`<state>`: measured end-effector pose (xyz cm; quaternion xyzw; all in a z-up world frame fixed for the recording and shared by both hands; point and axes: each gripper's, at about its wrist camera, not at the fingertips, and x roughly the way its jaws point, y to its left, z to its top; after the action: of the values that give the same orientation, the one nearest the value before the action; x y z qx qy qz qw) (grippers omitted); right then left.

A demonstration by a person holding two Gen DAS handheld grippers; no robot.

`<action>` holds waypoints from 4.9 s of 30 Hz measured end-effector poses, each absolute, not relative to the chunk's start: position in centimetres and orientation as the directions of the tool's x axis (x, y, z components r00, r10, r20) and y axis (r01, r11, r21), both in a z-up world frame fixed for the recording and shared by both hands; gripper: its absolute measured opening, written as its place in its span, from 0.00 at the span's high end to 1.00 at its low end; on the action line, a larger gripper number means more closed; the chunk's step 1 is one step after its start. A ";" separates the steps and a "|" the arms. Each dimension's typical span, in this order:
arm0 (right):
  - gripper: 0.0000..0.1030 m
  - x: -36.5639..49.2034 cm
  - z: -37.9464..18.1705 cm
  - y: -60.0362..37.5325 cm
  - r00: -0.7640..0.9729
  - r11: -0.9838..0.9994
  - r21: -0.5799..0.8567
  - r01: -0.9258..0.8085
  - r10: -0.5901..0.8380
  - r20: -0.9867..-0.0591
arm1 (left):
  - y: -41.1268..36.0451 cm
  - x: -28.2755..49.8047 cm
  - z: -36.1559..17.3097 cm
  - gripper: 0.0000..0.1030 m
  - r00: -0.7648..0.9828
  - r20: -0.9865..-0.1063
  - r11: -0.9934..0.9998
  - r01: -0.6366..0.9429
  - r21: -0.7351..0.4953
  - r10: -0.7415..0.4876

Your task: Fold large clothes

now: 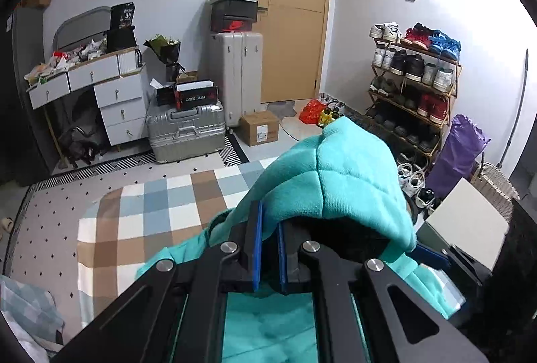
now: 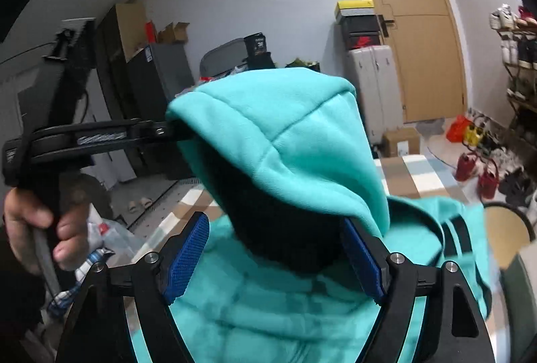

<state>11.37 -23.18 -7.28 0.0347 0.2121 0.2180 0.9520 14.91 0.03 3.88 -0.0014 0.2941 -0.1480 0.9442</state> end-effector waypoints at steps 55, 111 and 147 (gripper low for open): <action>0.55 9.1 -17.1 -21.5 0.597 0.938 0.231 -0.258 0.343 -0.725 | 5.9 3.5 -2.0 0.72 0.698 -0.526 0.830 0.181 -0.527 -0.486; 0.26 13.5 -17.6 -28.6 0.534 0.730 0.680 0.073 0.547 -0.645 | 6.6 10.2 -6.4 0.95 0.485 -0.519 0.659 0.173 -0.732 -0.704; 0.45 6.0 -11.6 -35.7 0.752 0.891 0.339 0.303 -0.005 -0.659 | 5.0 10.4 -3.7 0.78 0.519 -0.561 0.744 0.260 -0.615 -0.645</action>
<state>5.97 -35.67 -11.62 0.2178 0.3420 -0.0844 0.9102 10.43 5.05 -3.68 -0.2350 0.4098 -0.2698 0.8391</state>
